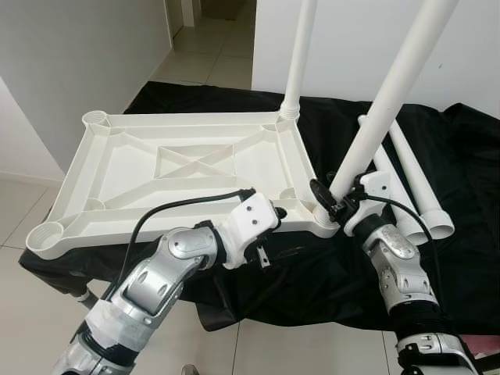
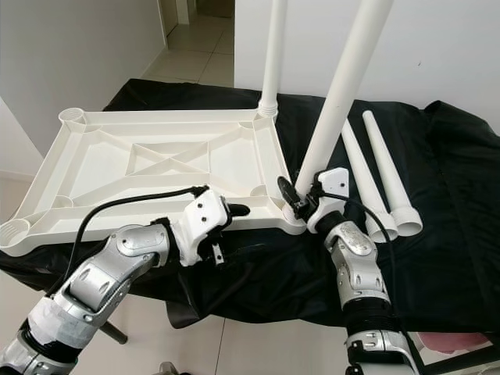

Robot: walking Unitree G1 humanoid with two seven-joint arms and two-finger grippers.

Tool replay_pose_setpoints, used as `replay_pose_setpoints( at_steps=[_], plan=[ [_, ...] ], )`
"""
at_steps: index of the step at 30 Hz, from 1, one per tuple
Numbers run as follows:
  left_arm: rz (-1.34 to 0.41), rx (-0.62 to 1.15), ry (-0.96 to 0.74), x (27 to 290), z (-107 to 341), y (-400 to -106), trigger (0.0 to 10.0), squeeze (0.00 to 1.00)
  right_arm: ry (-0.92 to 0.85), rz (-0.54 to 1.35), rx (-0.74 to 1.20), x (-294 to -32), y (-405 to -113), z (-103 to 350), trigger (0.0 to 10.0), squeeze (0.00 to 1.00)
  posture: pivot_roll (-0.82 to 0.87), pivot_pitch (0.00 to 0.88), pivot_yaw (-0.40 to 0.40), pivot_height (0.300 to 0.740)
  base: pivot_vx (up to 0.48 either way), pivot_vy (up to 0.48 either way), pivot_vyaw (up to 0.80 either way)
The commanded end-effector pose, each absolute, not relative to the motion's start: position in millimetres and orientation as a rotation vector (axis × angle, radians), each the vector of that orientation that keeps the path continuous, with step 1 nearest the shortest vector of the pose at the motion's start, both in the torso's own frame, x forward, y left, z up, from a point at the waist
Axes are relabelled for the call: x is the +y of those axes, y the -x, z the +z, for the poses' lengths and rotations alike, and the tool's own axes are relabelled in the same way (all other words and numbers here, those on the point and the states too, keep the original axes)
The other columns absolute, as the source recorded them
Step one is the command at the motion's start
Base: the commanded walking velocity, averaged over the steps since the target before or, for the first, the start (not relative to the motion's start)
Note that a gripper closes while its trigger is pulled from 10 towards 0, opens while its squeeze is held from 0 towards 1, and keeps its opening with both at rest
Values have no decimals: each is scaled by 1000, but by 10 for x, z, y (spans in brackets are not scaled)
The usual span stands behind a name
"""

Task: Building children table

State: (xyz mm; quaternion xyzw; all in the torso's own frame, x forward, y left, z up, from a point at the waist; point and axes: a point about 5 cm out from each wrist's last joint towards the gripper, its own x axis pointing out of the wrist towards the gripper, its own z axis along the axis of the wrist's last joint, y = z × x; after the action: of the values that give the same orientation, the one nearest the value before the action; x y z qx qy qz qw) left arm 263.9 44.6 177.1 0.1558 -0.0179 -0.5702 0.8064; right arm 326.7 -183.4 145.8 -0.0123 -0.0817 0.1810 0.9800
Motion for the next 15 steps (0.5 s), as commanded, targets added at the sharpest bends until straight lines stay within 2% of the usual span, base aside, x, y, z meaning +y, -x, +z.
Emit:
replay_pose_setpoints(
  at_steps=[1,8,15],
  plan=[
    [-1258,-41,-350,432,1775,-2624,10000,0,10,305,-63,-1871,-3219,1238,10000,0,-55,35,3,740,0,0,0],
    [-1252,-42,-351,433,1770,-2625,10000,0,-6,204,-66,-1833,-3187,1260,10000,0,-55,30,-6,740,0,0,0],
    [-1253,-45,-350,428,1766,-2616,10000,0,37,-50,-2,-1765,-3109,1205,10000,0,-56,24,-12,740,0,0,0]
  ],
)
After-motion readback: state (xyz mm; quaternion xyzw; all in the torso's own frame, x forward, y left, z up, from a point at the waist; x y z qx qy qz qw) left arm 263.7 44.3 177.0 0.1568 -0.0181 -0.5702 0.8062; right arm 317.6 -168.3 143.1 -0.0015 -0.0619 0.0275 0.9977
